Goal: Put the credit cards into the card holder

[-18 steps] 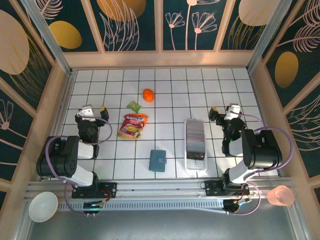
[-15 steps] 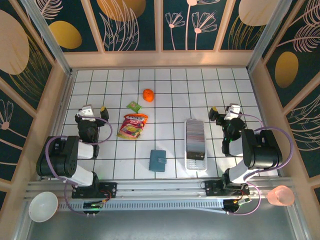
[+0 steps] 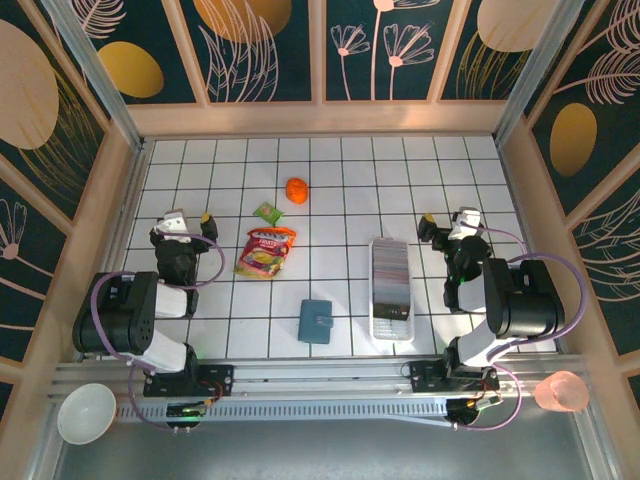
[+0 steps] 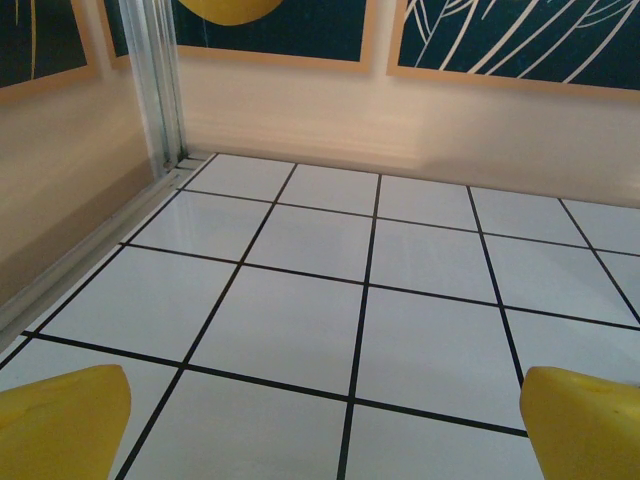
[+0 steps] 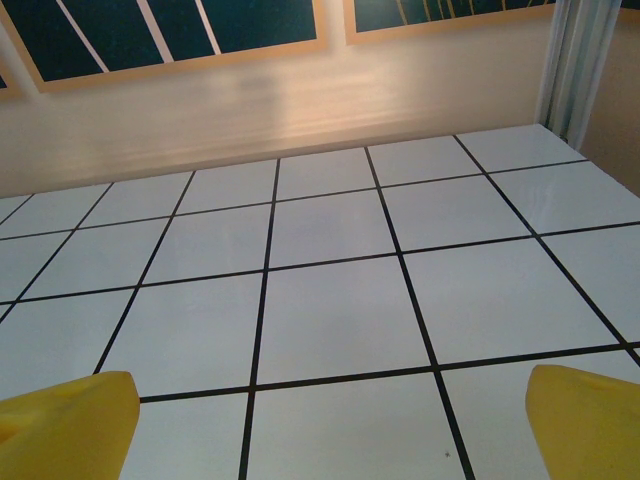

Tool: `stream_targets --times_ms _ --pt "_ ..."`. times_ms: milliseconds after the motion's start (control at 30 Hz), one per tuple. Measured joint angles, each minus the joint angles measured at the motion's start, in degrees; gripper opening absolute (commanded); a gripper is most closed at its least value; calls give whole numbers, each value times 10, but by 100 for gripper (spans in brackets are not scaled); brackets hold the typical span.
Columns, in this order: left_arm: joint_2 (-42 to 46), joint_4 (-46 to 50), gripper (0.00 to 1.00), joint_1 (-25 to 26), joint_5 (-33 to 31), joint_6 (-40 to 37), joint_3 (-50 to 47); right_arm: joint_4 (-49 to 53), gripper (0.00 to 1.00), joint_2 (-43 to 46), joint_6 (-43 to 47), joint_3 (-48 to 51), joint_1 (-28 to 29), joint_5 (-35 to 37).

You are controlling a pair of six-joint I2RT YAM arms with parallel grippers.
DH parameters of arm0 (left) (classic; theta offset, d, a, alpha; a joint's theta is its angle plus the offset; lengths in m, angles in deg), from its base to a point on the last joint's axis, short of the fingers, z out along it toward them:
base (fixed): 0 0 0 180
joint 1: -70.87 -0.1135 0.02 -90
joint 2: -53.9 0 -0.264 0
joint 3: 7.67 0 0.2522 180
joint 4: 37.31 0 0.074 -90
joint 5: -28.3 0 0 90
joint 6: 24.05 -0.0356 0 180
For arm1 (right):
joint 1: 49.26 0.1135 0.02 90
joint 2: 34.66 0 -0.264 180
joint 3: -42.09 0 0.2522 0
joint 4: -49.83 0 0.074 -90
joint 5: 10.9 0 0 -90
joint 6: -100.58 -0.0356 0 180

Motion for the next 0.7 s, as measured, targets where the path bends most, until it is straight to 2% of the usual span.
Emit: stream_targets --times_ms 700 --pt "0 0 99 0 0 0 0 0 99 0 0 0 0 0"
